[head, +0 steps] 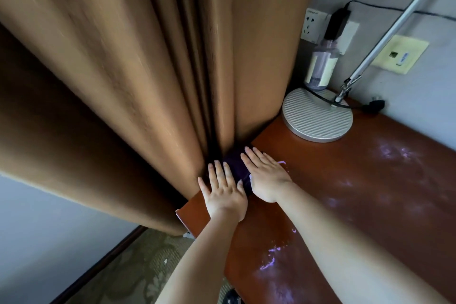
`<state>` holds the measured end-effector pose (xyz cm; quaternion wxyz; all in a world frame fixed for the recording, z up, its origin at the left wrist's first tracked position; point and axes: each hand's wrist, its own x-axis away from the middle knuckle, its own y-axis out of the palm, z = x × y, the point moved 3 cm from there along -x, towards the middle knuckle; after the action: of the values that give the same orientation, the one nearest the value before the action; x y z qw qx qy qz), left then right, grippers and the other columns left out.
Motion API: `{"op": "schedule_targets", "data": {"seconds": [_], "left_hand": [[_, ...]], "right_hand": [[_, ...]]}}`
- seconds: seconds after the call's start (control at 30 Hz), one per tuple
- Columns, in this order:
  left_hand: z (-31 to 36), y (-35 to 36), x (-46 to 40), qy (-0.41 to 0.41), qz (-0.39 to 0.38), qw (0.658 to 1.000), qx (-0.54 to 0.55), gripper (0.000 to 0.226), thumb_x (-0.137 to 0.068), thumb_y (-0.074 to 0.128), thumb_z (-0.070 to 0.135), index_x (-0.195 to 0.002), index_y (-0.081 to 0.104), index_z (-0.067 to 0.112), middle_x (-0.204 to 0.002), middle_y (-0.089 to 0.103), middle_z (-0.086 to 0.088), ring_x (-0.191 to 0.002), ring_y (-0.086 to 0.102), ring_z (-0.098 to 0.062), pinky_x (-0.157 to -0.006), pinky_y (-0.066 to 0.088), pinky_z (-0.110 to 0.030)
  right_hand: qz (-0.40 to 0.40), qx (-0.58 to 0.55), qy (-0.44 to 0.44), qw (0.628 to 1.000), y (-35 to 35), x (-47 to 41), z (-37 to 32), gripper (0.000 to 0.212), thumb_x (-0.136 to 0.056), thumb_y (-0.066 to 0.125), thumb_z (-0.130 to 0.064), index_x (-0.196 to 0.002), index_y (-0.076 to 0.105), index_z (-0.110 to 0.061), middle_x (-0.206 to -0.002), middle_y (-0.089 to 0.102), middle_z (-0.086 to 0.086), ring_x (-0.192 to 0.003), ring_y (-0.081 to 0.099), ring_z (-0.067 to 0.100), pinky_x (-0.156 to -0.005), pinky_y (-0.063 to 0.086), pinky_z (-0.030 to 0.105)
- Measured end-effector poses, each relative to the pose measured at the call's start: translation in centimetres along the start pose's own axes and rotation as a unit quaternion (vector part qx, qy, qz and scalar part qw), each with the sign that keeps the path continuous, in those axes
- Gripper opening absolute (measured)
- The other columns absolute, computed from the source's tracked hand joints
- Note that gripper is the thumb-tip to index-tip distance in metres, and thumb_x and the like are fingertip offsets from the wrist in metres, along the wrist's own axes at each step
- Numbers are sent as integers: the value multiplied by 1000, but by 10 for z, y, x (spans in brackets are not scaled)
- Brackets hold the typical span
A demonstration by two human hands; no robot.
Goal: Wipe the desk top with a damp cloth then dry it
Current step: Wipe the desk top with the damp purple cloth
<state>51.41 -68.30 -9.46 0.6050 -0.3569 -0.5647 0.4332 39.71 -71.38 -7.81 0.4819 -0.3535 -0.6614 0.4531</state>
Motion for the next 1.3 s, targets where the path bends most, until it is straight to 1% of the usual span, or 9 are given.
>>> {"op": "schedule_targets", "data": {"seconds": [0.17,0.37,0.5,0.7,0.97,1.07,1.2,1.3], "left_hand": [[18,-4,-13,51,1,998,-27,61,-102,5,42,-150,-20,14,-158,-26,-5,-145,-25,-21,-117,-12,-50],[23,-2,0,95,-18,993,-65,59,-103,5,42,-150,-19,17,-157,-29,-3,-144,-27,-19,-117,-12,-52],[25,7,23,101,-19,993,-54,59,-103,7,42,-151,-17,18,-157,-28,-2,-144,-26,-18,-116,-13,-52],[26,14,38,92,-13,995,-40,59,-103,7,41,-152,-16,17,-158,-27,-2,-144,-27,-18,-116,-14,-53],[44,1,2,68,-35,996,-37,62,-103,6,40,-149,-22,11,-155,-32,-9,-143,-30,-24,-115,-15,-53],[52,-6,-19,71,-32,995,-65,62,-103,5,40,-148,-23,9,-155,-31,-11,-143,-29,-26,-116,-14,-53],[59,-16,-44,93,-27,989,-112,61,-103,4,41,-149,-22,11,-156,-29,-10,-145,-25,-25,-116,-12,-54],[63,-20,-51,110,-26,985,-132,60,-103,4,41,-149,-21,12,-157,-28,-8,-145,-24,-24,-116,-11,-54]], "right_hand": [[7,2,60,998,1,8,22,59,-103,21,-24,-152,-10,-15,-159,-19,2,-146,-15,14,-119,-7,31],[18,-2,111,994,7,31,19,64,-101,27,-25,-152,-9,-12,-159,-17,6,-147,-13,17,-119,-8,32],[19,9,108,994,13,53,16,65,-101,28,-28,-152,-7,-11,-160,-15,7,-148,-10,19,-120,-7,32],[-8,27,75,997,14,59,19,66,-100,28,-26,-152,-11,-12,-159,-19,6,-147,-14,18,-120,-7,33],[-24,58,39,997,-4,16,41,64,-102,26,-26,-152,-12,-17,-159,-20,1,-146,-15,14,-119,-8,32],[-16,67,29,997,-10,-1,54,61,-102,22,-27,-152,-12,-17,-159,-19,0,-146,-15,14,-119,-7,32],[3,70,48,996,-15,-10,75,57,-104,15,-32,-152,-12,-17,-159,-18,-1,-147,-13,13,-119,-7,32],[1,66,76,995,-14,-8,81,57,-104,11,-36,-152,-12,-16,-159,-18,0,-147,-13,13,-119,-7,32]]}}
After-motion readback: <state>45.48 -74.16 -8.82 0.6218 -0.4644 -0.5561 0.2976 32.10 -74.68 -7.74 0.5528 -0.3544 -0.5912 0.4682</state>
